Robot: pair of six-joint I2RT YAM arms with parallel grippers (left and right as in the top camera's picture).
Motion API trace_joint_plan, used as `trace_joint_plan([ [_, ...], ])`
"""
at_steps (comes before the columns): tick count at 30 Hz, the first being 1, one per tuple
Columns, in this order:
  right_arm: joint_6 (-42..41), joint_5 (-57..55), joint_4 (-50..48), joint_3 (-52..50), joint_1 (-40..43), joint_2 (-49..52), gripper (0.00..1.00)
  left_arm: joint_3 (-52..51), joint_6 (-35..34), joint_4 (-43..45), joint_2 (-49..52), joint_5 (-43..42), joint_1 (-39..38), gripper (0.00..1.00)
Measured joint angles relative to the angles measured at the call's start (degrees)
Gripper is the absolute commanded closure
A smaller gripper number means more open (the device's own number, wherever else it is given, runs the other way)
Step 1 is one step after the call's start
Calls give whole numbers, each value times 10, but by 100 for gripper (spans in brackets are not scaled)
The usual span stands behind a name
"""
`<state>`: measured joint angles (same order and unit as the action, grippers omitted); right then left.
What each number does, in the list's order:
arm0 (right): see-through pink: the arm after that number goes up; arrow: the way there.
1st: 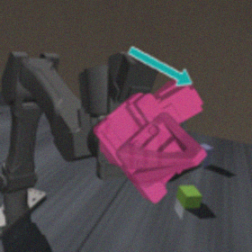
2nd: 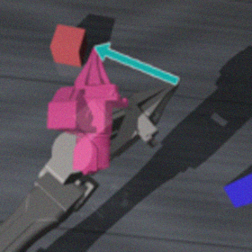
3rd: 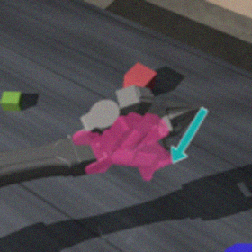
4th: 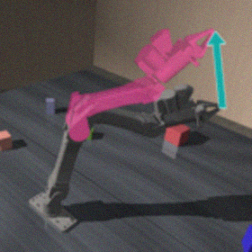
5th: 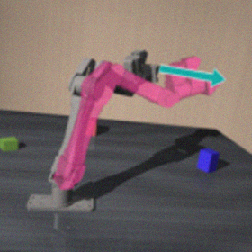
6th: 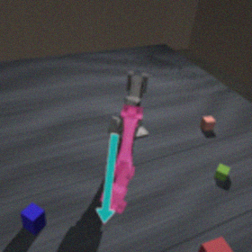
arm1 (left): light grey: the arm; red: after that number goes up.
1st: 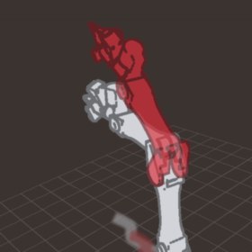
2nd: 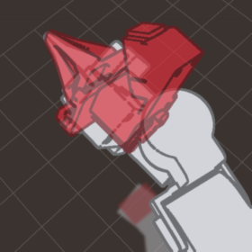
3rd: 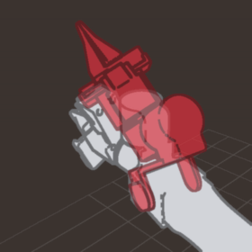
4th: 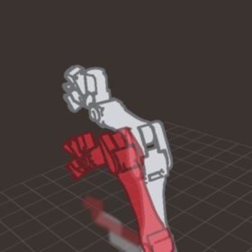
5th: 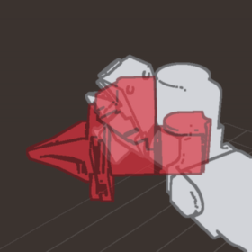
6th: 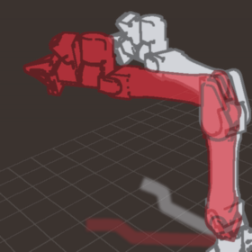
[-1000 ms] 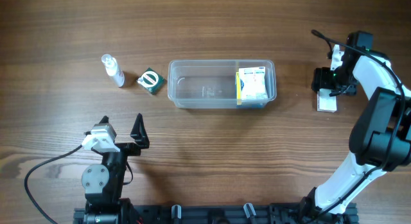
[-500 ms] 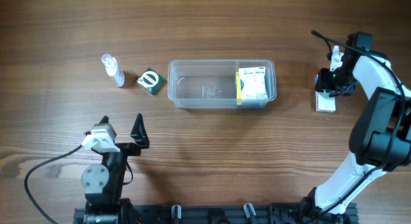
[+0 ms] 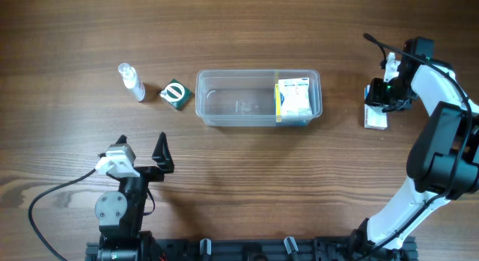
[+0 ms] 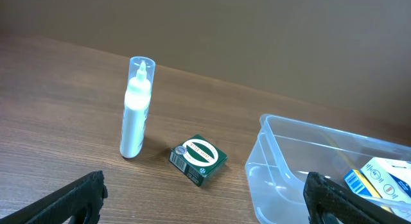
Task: Pack container
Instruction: 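Close right gripper on the Panadol box and lift it, then carry the Panadol box left and lower it into the container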
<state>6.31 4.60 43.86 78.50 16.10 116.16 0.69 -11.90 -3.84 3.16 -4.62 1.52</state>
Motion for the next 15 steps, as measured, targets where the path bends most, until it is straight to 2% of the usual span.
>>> trace_joint_plan([
  [8, -3, 17, 37, 49, -47, -17, 55, 0, 0, 0, 0, 0, 0, 0],
  [15, -2, 20, 66, 135, -106, -88, 55, 0, 0, 0, 0, 0, 0, 0],
])
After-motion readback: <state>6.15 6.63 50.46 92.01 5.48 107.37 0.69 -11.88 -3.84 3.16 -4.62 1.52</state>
